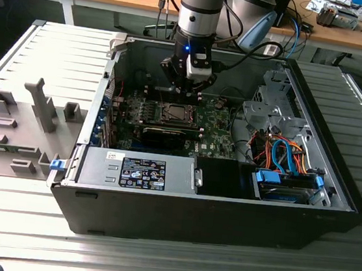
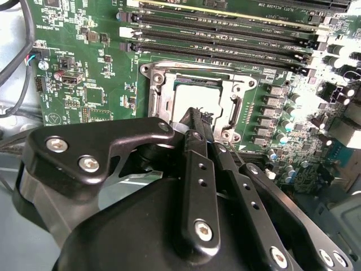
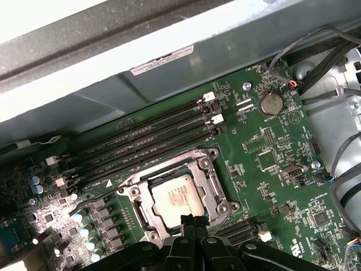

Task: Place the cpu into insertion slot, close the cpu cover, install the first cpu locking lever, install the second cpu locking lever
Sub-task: 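Install the first cpu locking lever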

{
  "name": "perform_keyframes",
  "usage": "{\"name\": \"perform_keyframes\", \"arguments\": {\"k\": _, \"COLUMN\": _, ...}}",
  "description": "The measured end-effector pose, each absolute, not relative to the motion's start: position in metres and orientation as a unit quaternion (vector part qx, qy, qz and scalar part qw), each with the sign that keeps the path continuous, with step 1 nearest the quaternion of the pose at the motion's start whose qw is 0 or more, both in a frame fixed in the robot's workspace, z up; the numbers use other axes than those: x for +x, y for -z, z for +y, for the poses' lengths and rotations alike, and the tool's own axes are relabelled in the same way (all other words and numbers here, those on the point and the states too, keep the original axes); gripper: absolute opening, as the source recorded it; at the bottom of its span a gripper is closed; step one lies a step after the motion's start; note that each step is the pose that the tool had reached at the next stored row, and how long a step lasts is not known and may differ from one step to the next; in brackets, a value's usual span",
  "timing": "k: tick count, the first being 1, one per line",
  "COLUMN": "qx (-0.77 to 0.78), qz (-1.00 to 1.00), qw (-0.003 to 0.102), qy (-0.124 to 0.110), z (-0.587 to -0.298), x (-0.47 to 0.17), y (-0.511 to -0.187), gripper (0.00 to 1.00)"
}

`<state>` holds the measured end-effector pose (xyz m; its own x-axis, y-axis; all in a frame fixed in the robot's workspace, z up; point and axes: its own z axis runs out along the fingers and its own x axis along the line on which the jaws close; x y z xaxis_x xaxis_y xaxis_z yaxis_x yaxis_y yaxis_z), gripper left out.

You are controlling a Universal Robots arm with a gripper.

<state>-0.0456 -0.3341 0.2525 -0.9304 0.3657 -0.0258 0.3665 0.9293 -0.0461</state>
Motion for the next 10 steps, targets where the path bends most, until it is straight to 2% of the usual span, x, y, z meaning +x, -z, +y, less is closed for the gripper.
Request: {"name": "perform_keyframes", "arguments": {"k": 10, "qx": 0.177, "qz": 0.984, "qw": 0.009, "qy": 0.025, "z": -0.3341, "x": -0.0455, "y": -0.2525, "gripper": 0.11}}
